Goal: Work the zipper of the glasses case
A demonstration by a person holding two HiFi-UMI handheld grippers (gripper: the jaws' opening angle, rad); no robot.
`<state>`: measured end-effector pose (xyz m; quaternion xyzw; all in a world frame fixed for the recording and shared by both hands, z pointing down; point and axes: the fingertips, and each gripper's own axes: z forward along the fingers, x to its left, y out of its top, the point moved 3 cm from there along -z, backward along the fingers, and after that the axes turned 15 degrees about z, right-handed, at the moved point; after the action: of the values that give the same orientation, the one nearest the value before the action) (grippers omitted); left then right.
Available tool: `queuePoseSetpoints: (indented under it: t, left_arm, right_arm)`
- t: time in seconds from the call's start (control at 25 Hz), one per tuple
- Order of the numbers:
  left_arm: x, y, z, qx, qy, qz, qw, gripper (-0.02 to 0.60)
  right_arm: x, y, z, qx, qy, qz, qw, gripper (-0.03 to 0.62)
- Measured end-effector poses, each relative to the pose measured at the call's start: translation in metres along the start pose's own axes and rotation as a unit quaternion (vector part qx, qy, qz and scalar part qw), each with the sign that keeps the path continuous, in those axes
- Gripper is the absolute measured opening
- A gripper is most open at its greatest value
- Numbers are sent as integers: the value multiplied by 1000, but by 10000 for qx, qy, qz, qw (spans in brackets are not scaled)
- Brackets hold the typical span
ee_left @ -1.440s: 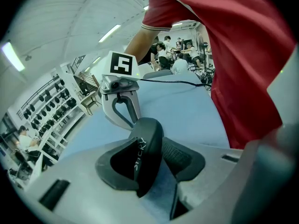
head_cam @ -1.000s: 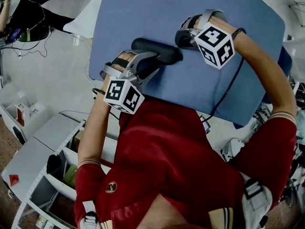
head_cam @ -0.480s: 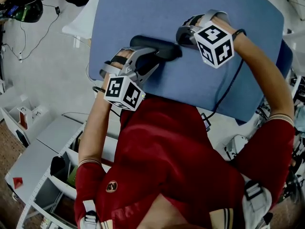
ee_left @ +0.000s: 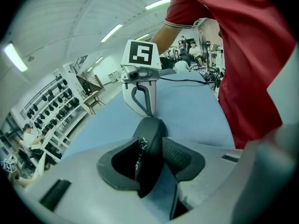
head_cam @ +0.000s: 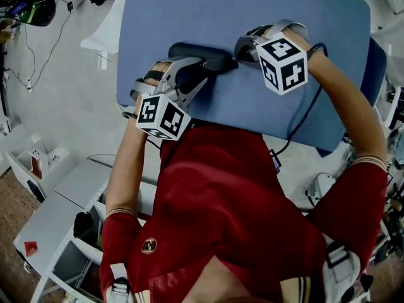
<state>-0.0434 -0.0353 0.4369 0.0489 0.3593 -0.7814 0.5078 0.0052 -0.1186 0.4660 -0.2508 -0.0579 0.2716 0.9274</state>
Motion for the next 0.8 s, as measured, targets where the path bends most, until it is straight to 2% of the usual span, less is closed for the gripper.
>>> queuePoseSetpoints:
  t: [0.28,0.48,0.6,0.8]
  left_arm:
    - [-3,-4,5,-188,7,60,9998,147]
    - [-1,-9,-5,-385,50,62,9992,149]
    - [-1,-10,-5,-561,6,146,9983,149]
    - [3,-11,-8,-792,-83,160,9967,149]
  right_arm:
    - [17,2,11,56,-428,806,9958,-2]
    - [24,19,16,75,-897,1554,9837,-2]
    - [29,24,18,107,-1348,2208,9659,-2]
    - [35,40,25,-212,-1932,3319,9231,-2]
